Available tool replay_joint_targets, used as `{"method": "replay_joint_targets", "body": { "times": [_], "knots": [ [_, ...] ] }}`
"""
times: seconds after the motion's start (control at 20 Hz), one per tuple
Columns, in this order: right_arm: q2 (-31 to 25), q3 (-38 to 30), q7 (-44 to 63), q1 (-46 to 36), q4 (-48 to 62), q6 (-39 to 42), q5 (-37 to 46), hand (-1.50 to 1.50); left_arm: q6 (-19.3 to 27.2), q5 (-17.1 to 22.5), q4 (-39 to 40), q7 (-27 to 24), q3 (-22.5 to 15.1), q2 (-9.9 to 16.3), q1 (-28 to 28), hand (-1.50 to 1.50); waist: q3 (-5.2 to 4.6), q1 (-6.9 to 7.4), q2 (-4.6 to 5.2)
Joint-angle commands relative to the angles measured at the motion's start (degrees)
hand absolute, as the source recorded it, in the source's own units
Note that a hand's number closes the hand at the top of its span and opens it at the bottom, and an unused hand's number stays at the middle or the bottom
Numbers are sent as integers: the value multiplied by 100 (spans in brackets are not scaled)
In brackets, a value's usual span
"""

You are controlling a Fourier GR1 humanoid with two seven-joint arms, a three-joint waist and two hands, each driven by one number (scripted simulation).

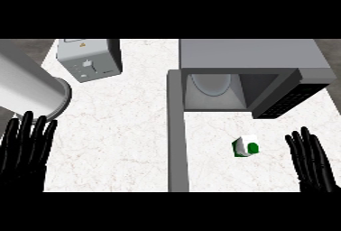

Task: Pick up the milk, place it into the microwave and close the microwave

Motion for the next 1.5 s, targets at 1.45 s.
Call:
{"method": "replay_joint_targets", "body": {
  "times": [1.45],
  "knots": [
    [-94,-1583,-3834,-1952,6500,-387,-430,-150,-825,65,70,-1392,-171,24,1677,-150,2,38,11]
  ]
}}
